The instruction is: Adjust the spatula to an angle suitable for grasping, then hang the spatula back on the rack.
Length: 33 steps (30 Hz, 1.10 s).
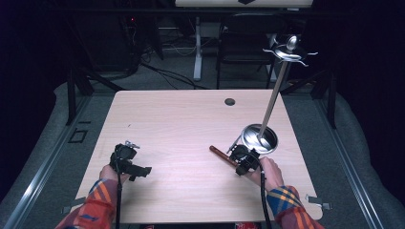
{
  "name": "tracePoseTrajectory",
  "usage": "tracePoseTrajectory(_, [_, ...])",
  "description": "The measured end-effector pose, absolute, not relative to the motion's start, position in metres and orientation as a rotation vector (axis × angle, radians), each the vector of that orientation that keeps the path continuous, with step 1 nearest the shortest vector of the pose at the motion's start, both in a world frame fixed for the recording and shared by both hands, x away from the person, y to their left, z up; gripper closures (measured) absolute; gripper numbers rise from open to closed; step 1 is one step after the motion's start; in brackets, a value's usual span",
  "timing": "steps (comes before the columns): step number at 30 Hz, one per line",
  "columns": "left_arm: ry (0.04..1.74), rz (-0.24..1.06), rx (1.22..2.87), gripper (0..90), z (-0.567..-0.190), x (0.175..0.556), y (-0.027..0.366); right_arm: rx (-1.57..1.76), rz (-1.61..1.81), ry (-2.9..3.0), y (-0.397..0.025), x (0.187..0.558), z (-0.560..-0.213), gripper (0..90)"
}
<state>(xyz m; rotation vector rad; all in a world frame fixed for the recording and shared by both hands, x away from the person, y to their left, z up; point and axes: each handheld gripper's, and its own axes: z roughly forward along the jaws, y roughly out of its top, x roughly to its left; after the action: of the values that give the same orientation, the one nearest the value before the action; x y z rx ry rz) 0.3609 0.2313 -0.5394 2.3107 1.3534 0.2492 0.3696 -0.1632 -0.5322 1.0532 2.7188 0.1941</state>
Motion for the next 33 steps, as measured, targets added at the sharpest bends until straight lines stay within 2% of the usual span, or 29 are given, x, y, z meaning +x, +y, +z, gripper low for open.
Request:
tracePoseTrajectory(11, [1.336,0.235,2.316,1.9,-0.540,0.360,0.230,1.046,0.132,2.733,-0.159,0.379,-0.542,82.4])
tracePoseTrajectory(22, [1.341,0.240,2.316,1.9,-0.539,0.360,0.229,1.029,0.176,2.717,-0.157,0.377,-0.542,84.4])
tracePoseTrajectory(33, [1.341,0.253,2.296,1.9,-0.538,0.360,0.232,1.027,0.306,2.667,-0.162,0.364,-0.519,84.5])
